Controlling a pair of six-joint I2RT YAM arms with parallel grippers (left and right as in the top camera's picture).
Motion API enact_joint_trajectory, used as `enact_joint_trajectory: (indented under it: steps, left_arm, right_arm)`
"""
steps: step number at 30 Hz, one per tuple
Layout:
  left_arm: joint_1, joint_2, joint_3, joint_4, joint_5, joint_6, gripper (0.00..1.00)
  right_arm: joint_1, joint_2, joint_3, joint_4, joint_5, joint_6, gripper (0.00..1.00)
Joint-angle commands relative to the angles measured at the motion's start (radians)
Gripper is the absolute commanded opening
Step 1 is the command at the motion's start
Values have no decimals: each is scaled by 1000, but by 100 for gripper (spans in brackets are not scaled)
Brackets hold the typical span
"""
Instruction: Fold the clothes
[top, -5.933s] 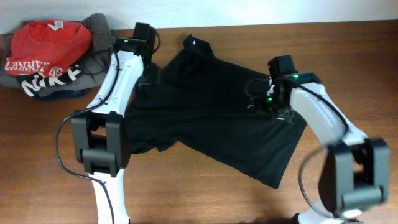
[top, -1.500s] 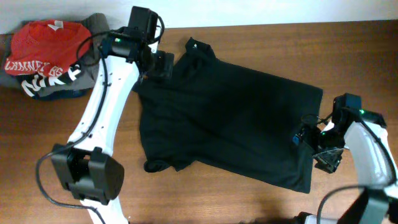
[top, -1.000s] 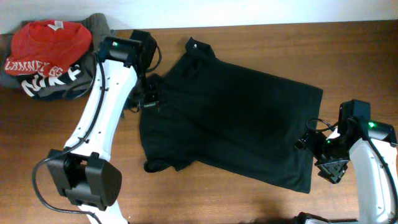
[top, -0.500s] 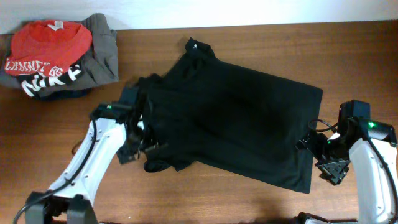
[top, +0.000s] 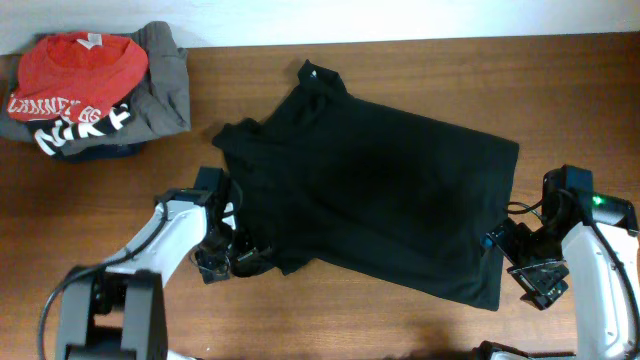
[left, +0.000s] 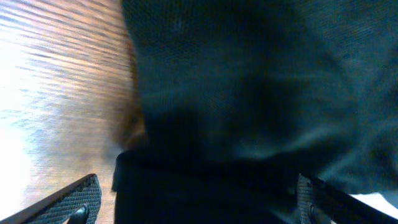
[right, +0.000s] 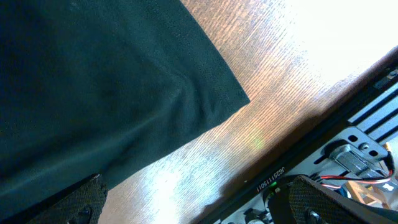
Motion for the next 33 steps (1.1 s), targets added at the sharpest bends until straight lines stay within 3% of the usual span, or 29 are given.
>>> enact_joint_trajectory:
  steps: [1, 3, 7, 9, 20, 33]
  left_arm:
    - [11, 38, -11, 12, 58, 52, 96]
    - [16, 38, -11, 15, 58, 56, 89]
    - [16, 38, -11, 19, 58, 63, 89]
    - [16, 38, -11, 28, 58, 63, 81]
    - [16, 38, -11, 34, 58, 67, 80]
    - [16, 38, -11, 37, 58, 71, 80]
  right_arm:
    - [6, -13, 0, -8, 18, 26, 98]
    - [6, -12, -48, 0, 21, 78, 99]
    - [6, -12, -124, 41, 23, 123, 99]
    - [6, -12, -172, 60, 16, 158, 99]
    - [7, -11, -422, 309, -101, 159, 99]
    - [7, -1, -462, 459, -30, 154, 99]
